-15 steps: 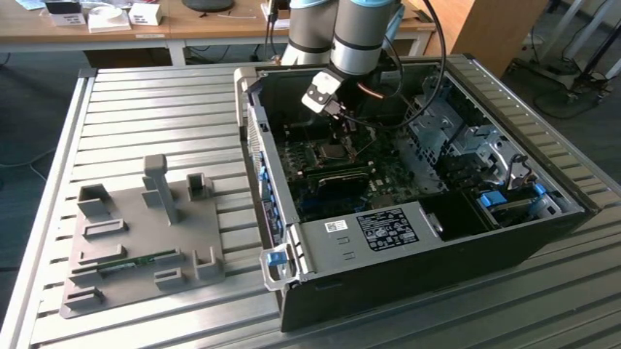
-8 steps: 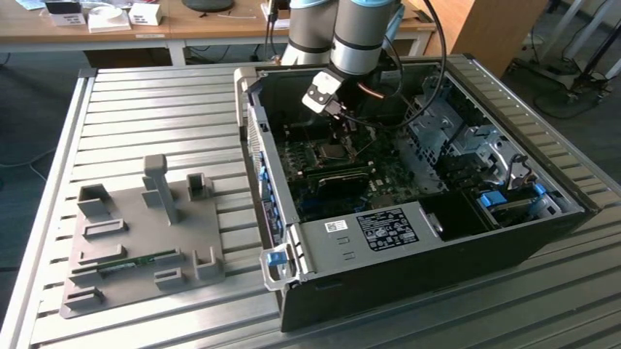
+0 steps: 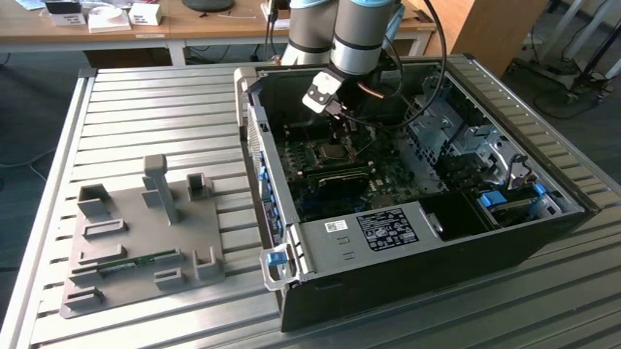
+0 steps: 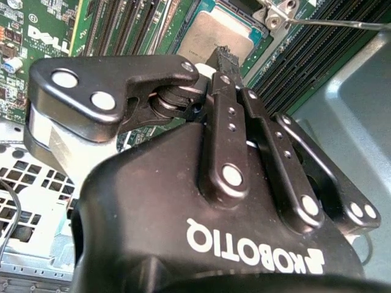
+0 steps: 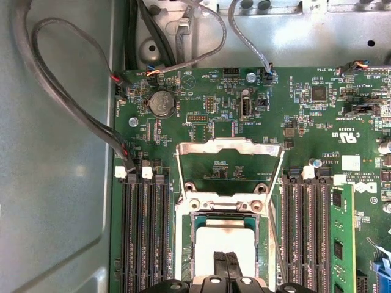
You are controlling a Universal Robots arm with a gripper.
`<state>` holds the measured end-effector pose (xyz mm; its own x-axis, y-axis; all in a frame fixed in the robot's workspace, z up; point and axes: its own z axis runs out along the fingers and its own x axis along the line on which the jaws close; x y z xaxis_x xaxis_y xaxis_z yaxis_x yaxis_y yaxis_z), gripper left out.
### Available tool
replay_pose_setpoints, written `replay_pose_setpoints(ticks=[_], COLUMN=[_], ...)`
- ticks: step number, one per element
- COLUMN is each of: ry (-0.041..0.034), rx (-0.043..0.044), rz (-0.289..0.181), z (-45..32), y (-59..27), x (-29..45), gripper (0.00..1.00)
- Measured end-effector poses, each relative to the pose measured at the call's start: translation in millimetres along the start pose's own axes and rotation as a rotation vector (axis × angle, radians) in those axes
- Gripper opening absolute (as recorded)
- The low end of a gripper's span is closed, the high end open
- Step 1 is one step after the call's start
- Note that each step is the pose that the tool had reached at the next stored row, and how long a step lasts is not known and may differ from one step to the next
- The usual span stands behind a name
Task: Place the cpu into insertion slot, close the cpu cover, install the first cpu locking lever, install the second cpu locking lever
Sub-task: 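Place the cpu into insertion slot, then close the cpu cover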
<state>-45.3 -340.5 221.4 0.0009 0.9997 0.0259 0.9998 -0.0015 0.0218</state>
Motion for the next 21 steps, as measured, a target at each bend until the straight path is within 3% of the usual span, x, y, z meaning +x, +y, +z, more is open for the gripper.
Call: replay_pose_setpoints(ticks=[5,16,21], ry=[0.0007,0.0011,0.001], rx=[0.0011,0.0011,0.0012], rz=[-0.04,-0.045,-0.045], z=[0.5,0.4,-3.6], y=[0.1,0.1,0.2], x=[0.0,0.0,0.1], gripper=[0.11,0.11,0.11])
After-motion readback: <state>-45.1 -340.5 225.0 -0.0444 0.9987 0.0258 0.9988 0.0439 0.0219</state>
